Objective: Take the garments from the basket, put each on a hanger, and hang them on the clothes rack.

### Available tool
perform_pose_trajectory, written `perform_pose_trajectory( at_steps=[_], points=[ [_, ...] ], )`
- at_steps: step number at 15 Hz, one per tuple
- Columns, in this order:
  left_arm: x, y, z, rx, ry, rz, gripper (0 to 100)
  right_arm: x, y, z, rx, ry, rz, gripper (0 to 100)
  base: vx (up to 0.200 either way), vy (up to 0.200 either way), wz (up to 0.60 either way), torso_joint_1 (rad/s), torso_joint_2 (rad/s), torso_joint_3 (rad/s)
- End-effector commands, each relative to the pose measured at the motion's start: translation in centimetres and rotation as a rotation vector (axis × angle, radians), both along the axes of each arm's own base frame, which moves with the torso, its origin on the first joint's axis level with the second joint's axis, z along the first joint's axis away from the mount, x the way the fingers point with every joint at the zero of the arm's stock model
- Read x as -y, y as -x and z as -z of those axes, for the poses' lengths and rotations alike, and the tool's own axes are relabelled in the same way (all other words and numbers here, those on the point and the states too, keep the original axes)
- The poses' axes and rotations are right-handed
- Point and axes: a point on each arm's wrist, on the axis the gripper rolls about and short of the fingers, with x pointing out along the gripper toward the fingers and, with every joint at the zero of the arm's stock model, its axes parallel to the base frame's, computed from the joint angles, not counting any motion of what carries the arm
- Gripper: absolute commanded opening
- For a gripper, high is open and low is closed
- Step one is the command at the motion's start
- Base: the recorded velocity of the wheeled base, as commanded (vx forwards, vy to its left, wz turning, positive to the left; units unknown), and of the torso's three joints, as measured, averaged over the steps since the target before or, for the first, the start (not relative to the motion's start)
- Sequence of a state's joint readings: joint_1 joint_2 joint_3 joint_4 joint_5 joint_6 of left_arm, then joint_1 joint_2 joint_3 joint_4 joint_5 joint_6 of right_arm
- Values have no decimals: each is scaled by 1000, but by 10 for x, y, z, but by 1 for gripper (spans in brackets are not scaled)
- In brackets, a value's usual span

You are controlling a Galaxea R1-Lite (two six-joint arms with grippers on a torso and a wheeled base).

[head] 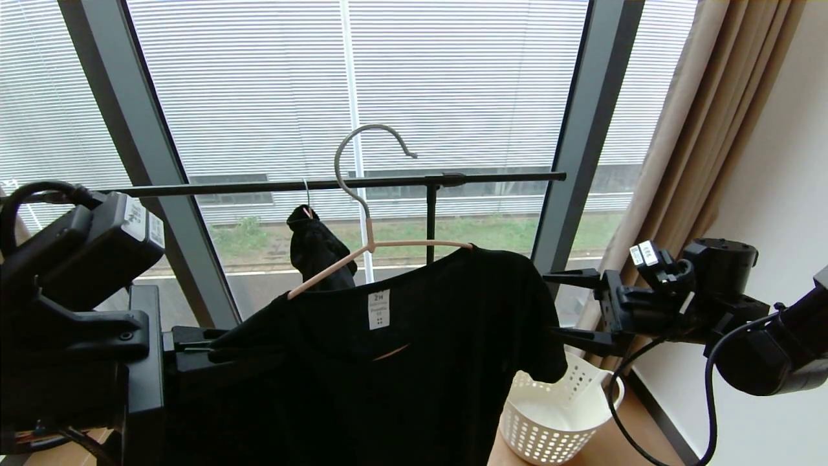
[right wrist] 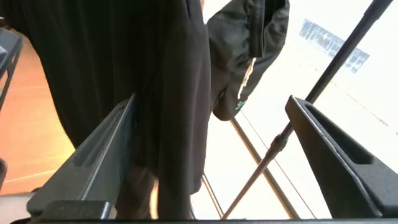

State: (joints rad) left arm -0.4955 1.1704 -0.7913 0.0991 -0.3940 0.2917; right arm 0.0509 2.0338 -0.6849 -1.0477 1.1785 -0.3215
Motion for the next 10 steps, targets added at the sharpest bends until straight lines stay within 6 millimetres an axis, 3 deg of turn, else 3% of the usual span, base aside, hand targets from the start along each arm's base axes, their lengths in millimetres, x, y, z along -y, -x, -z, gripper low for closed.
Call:
perform_pose_trajectory(
  at_steps=[1,6,7,10],
  points=[
    [0,0,1,-2,-2,2,0,-7,-4,6,-17,17,32,100,0,0,0,0,0,0],
    [0,0,1,-5,-4,2,0,-11,-5,5,-16,32,68,100,0,0,0,0,0,0],
    [1,-1,1,-5,-3,4,0,-11,-5,5,-15,32,68,0,0,0,0,0,0,0],
    [0,0,1,-3,-1,0,0,-8,-6,3,-9,31,76,0,0,0,0,0,0,0]
  ],
)
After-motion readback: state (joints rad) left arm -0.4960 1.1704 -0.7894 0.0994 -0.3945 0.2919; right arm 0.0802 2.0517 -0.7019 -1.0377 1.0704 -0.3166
